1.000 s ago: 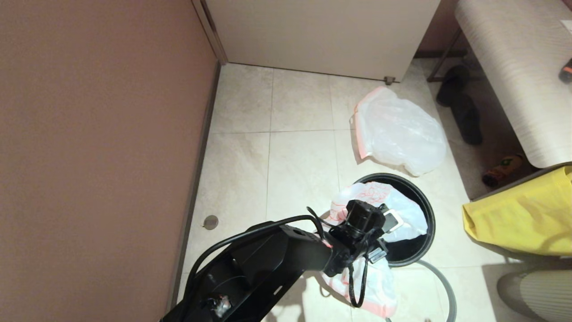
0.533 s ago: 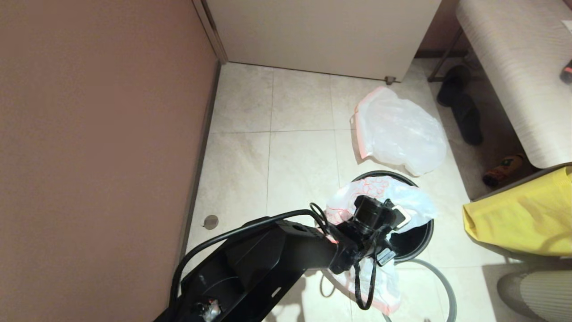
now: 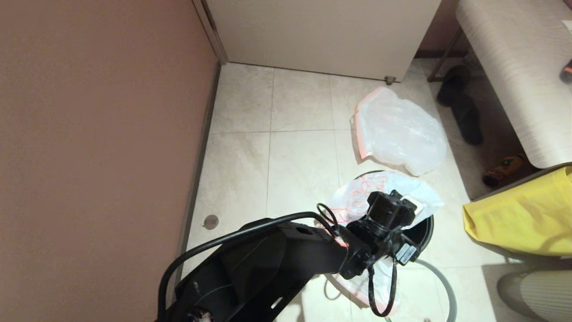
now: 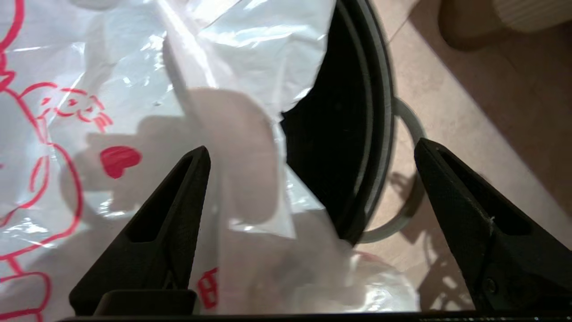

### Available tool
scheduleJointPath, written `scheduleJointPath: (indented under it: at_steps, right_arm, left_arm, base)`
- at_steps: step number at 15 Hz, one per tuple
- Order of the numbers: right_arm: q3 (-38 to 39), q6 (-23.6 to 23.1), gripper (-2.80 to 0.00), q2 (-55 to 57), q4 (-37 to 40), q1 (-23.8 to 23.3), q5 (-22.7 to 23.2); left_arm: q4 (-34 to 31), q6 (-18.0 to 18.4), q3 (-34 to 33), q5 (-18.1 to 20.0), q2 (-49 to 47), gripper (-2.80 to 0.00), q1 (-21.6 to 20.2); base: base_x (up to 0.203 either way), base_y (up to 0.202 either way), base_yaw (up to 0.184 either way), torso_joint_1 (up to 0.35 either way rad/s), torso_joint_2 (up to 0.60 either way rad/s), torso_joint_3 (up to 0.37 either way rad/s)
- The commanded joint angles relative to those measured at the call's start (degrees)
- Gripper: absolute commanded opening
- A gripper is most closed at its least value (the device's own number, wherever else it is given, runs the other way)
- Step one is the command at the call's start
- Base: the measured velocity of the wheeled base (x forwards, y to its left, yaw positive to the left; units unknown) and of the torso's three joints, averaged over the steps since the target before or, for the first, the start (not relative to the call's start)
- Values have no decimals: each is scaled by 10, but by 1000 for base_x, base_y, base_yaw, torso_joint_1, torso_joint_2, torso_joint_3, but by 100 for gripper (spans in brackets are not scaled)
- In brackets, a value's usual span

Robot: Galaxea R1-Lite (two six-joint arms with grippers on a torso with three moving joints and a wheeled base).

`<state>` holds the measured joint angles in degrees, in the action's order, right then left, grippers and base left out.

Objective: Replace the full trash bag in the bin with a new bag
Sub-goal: Put the new garbage bag on the trash can

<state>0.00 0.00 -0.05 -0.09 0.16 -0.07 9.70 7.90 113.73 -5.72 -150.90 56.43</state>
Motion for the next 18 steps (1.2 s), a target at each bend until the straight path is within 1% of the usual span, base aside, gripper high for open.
scheduleJointPath:
  at_steps: [1,3,4,5,6,8,10,11,14,16,18]
  right_arm:
    - [0,0,-280,0,0,0,0]
    - [0,0,-280,0,0,0,0]
    - [0,0,-280,0,0,0,0]
    - [0,0,-280,0,0,0,0]
    - [0,0,-280,0,0,0,0]
    - [0,0,-280,0,0,0,0]
    - [0,0,-280,0,0,0,0]
    - [0,0,-280,0,0,0,0]
    - [0,-1,-280,0,0,0,0]
    - [0,0,-280,0,0,0,0]
    - [0,-1,-280,0,0,0,0]
  left_arm:
    - [-4,-42,0,-2,20,0,13]
    - [-16,-50,0,-3,26,0,13]
    - [-33,-65,-1,-11,27,0,13]
    - [-40,-71,-1,-22,27,0,12]
    - [-36,-72,-6,-27,30,-280,10]
    - [-38,-78,-24,-32,42,-280,-2]
    - [-39,-100,-37,-51,51,-280,-6]
    - [-38,-103,-59,-59,66,-280,-7]
    - [-31,-107,-135,-64,121,-280,-7]
    - [0,-108,-197,-65,163,-280,-6]
    - [44,-107,-239,-72,189,-280,-7]
  base:
    - [0,0,0,0,0,0]
    - [0,0,0,0,0,0]
    - [0,0,0,0,0,0]
    - [0,0,0,0,0,0]
    - [0,0,0,0,0,0]
    - [0,0,0,0,0,0]
    - [0,0,0,0,0,0]
    - [0,0,0,0,0,0]
    - [0,0,0,0,0,0]
    - [0,0,0,0,0,0]
    - [0,0,0,0,0,0]
